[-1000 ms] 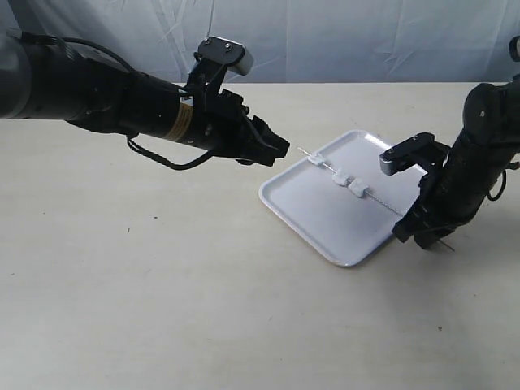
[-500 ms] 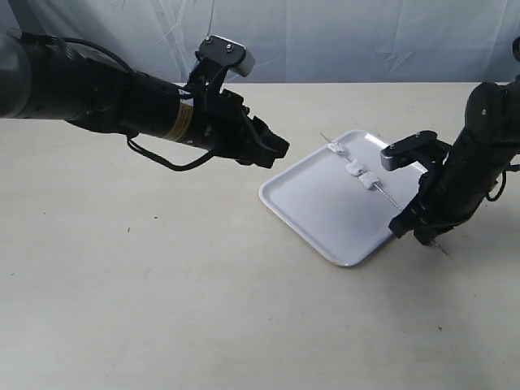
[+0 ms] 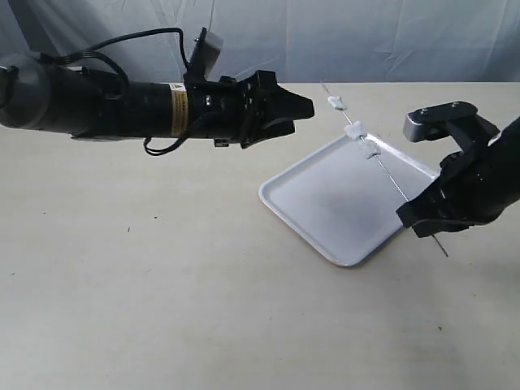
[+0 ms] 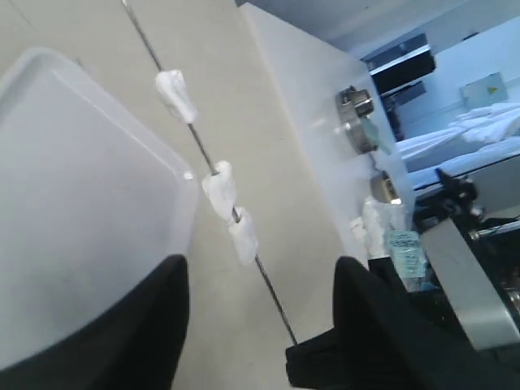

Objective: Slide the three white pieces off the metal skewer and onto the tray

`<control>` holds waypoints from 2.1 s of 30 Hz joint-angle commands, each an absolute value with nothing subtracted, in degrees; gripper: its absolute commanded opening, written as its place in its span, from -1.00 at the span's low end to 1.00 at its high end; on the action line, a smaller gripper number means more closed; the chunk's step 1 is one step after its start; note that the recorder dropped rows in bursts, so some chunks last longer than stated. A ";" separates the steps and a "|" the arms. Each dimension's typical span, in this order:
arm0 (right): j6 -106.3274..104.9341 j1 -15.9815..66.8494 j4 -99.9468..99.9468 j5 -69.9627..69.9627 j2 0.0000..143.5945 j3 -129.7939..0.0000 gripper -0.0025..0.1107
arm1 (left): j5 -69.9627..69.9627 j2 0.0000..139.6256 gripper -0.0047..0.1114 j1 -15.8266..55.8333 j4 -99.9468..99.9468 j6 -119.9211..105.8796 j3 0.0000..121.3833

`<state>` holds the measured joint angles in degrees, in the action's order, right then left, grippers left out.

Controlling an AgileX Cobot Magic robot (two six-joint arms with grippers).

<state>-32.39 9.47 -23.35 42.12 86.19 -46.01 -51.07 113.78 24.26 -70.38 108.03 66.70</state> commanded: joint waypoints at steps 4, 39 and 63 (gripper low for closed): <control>-30.10 9.19 -24.40 43.16 76.78 -41.49 -0.97 | -57.07 116.96 -0.02 27.64 -56.09 105.92 67.03; -29.95 9.33 -25.94 44.40 69.49 -36.23 -0.97 | -47.71 120.90 -0.02 33.84 -52.62 105.62 76.64; -29.95 9.33 -25.55 43.57 69.49 -36.23 -0.97 | -45.02 120.90 -0.47 33.84 -53.35 105.40 76.64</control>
<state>-29.83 9.47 -25.95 43.98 69.91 -36.53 -45.17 120.88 33.58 -53.85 105.66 76.41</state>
